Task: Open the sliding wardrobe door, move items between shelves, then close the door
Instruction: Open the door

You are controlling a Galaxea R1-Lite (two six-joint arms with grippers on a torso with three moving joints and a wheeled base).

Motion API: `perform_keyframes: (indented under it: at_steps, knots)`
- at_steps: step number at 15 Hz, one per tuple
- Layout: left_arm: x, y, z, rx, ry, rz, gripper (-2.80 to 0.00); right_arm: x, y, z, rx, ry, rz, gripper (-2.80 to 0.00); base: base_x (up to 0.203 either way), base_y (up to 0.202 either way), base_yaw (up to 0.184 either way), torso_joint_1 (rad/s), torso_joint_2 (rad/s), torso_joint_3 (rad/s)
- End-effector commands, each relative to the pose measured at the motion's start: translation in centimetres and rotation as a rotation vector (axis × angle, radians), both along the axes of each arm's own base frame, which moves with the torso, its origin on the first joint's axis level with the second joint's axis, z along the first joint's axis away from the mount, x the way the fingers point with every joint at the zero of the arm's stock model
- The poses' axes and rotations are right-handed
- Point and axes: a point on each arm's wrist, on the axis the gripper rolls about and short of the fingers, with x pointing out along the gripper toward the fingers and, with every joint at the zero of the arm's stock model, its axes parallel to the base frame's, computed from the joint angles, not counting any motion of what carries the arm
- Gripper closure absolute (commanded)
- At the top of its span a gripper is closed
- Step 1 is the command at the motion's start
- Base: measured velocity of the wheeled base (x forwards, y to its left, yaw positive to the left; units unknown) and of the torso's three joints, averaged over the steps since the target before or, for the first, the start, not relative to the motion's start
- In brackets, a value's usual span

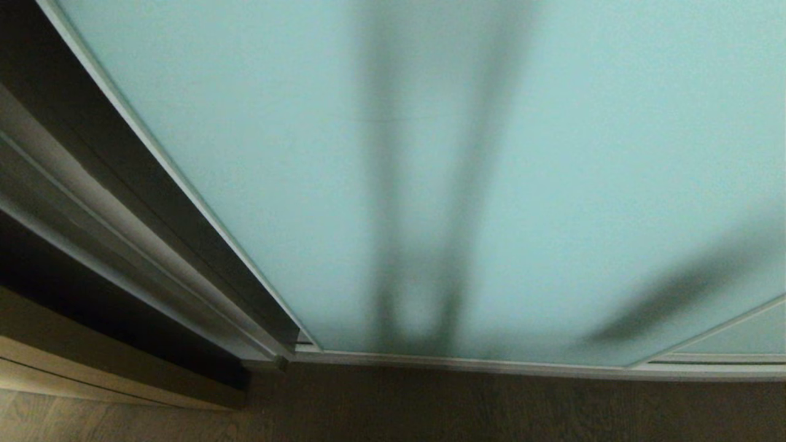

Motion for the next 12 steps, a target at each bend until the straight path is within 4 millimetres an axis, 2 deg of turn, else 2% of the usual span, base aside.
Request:
perform_keyframes:
  at_steps: [1,6,8,12]
  knots:
    - [0.3,-0.7,0.2,-0.003,-0.006,-0.038,0.0,0.0,0.0,0.0,0.0,-0.002,0.001,0.0,0.0,0.0,0.0,0.0,0.0,0.0]
    - [1.5,-3.1,-0.1,0.004,0.027,-0.163,0.0,0.0,0.0,0.0,-0.001,-0.002,0.001,0.0,0.0,0.0,0.0,0.0,0.0,0.0]
    - [3.0,-4.2,0.0,0.006,0.04,-0.198,0.0,0.0,0.0,0.0,-0.002,-0.002,0.001,0.0,0.0,0.0,0.0,0.0,0.0,0.0]
    - [5.9,-6.6,1.5,-0.003,0.015,-0.249,0.0,0.0,0.0,0.0,-0.002,-0.002,0.001,0.0,0.0,0.0,0.0,0.0,0.0,0.0]
